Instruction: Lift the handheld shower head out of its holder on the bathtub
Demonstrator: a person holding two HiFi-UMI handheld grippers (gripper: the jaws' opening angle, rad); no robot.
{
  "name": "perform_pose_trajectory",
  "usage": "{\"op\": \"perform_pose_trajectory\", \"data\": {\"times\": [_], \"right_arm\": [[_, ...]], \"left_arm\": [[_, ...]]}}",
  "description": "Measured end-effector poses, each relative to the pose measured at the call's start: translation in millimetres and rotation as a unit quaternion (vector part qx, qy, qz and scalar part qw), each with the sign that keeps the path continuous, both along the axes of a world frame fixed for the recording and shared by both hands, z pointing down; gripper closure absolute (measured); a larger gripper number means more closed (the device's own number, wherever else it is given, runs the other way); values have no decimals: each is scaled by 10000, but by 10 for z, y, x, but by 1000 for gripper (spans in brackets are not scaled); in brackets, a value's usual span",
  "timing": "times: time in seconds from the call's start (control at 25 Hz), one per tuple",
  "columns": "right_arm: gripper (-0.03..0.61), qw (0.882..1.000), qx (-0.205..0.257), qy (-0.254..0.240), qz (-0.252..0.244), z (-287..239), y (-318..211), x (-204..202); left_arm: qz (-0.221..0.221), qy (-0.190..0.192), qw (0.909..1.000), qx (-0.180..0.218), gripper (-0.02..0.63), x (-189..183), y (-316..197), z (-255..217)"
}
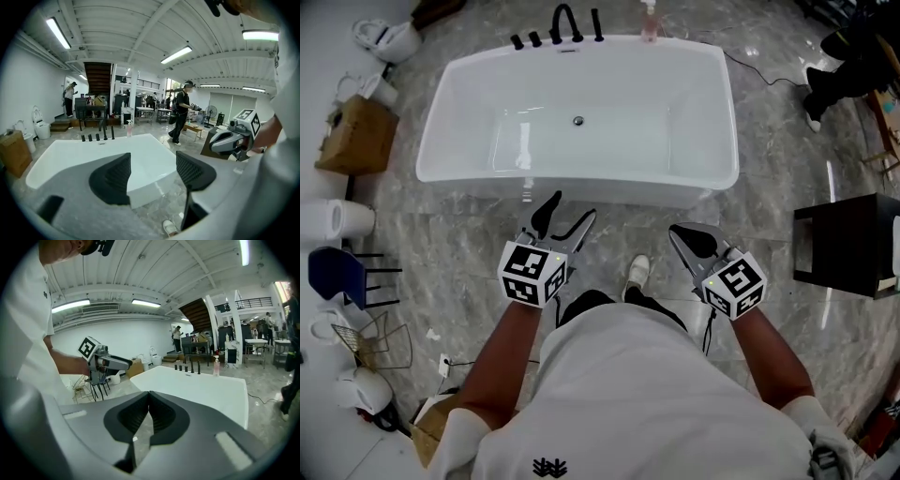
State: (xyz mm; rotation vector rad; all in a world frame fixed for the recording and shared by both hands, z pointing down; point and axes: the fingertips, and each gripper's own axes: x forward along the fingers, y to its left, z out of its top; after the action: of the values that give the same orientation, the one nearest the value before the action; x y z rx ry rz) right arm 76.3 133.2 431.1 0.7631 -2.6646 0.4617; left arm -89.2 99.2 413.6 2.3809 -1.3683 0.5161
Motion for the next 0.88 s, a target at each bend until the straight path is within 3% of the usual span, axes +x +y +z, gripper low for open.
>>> {"op": "perform_pose_trajectory", "data": {"times": [0.4,0.6,0.88], "right_arm": [[563,9981,-540,110,281,233,-668,170],[563,9963,-719,296,366,353,-835,28],[565,9902,-918,562,895,476,-1413,11]], "left_arm": [[363,-39,9993,-126,311,448,-846,118],[441,14,9990,-99,311,315,-1284,192],[668,-6,9976,-182,311,106,-2287,474]]}}
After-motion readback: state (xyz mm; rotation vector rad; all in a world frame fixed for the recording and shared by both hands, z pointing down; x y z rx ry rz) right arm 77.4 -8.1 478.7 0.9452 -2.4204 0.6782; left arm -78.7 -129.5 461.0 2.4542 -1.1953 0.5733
